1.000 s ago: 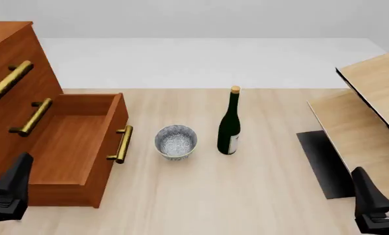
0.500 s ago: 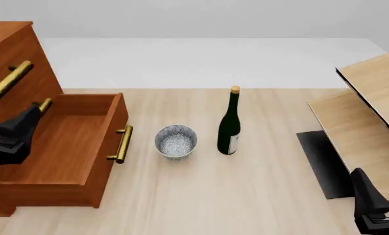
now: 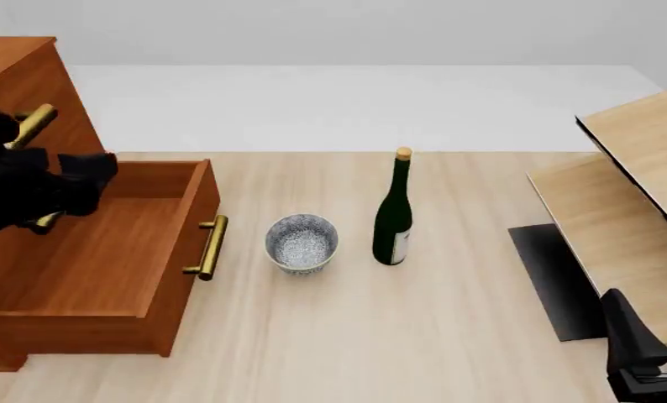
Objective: Put the wine bottle in the bottom drawer of the cabinet.
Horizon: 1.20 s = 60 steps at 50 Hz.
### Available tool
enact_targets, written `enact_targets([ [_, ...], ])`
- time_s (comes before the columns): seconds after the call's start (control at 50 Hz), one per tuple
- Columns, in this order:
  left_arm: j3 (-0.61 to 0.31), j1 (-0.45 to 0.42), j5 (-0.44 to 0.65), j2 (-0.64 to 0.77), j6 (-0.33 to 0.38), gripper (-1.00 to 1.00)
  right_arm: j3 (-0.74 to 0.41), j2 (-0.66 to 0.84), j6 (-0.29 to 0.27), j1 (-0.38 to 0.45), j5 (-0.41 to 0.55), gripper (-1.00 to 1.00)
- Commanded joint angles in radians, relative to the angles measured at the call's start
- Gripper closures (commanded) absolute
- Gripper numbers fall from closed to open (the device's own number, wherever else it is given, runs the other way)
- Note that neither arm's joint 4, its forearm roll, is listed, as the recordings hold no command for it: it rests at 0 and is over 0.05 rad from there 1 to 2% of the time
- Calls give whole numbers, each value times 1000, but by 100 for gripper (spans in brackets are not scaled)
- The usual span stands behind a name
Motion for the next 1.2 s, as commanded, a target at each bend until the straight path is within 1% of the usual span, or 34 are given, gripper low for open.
enact_targets([
  [0.02, -34, -13, 56, 107, -30, -100, 0, 0, -2, 1, 1, -100],
  [0.04, -26, -28, 59, 113, -4, -100, 0, -1, -1, 1, 1, -100],
  [0.06, -19, -31, 58, 111, -15, -100, 0, -1, -1, 1, 1, -100],
  [0.1, -14, -24, 53, 108, -9, -100, 0, -1, -2, 0, 2, -100],
  [0.2, -7, -27, 59, 116, -26, -100, 0, 0, -2, 2, 1, -100],
  [0.26, 1, -20, 52, 120, -16, -100, 0, -1, -2, 4, 2, -100],
  [0.3, 5, -29, 53, 121, -29, -100, 0, -1, -4, 4, 2, -100],
  [0.34, 17, -29, 47, 123, -23, -100, 0, -1, -3, 5, 2, -100],
  [0.38, 30, -41, 44, 127, -43, -100, 0, 0, -4, 4, 2, -100],
  [0.4, 36, -39, 41, 127, -29, -100, 0, 0, -3, 4, 3, -100],
  [0.44, 46, -45, 35, 126, -48, -100, 0, -1, -5, 5, 3, -100],
  [0.48, 57, -42, 26, 127, -39, -100, 0, -1, -4, 6, 4, -100],
  [0.5, 60, -50, 24, 126, -59, -100, 0, 0, -6, 7, 3, -100],
  [0.54, 69, -45, 18, 129, -52, -100, 0, 0, -4, 7, 3, -100],
  [0.72, 106, -59, -12, 145, -66, -100, 1, 0, -5, 7, 7, -100],
  [0.74, 107, -56, -15, 148, -78, -100, 1, 1, -3, 6, 6, -100],
  [0.78, 111, -58, -21, 150, -65, -100, 1, 4, -3, 6, 5, -100],
  [0.8, 113, -60, -23, 151, -85, -100, 1, 4, -3, 5, 5, -100],
  [0.84, 119, -61, -30, 155, -74, -100, 1, 4, -4, 5, 5, -100],
  [0.86, 123, -62, -34, 157, -84, -100, 1, 4, -4, 5, 5, -100],
  [0.9, 133, -65, -45, 163, -79, -100, 1, 3, -4, 6, 6, -100],
  [0.92, 134, -63, -48, 164, -95, -100, 1, 3, -4, 6, 7, -100],
  [0.94, 139, -62, -52, 172, -67, -100, 1, 2, -4, 7, 7, -100],
  [0.96, 143, -64, -58, 169, -76, -100, 1, 2, -5, 7, 8, -100],
  [0.98, 145, -68, -62, 170, -103, -100, 1, 2, -5, 6, 8, -100],
  [1.02, 156, -62, -74, 179, -80, -100, 1, 2, -4, 6, 8, -100],
  [1.1, 172, -71, -91, 187, -92, -100, 1, 2, -4, 7, 9, -100],
  [1.12, 179, -79, -94, 194, -85, -100, 1, 2, -4, 7, 9, -100],
  [1.2, 195, -71, -118, 204, -84, -100, 1, 5, -4, 5, 6, -100],
])
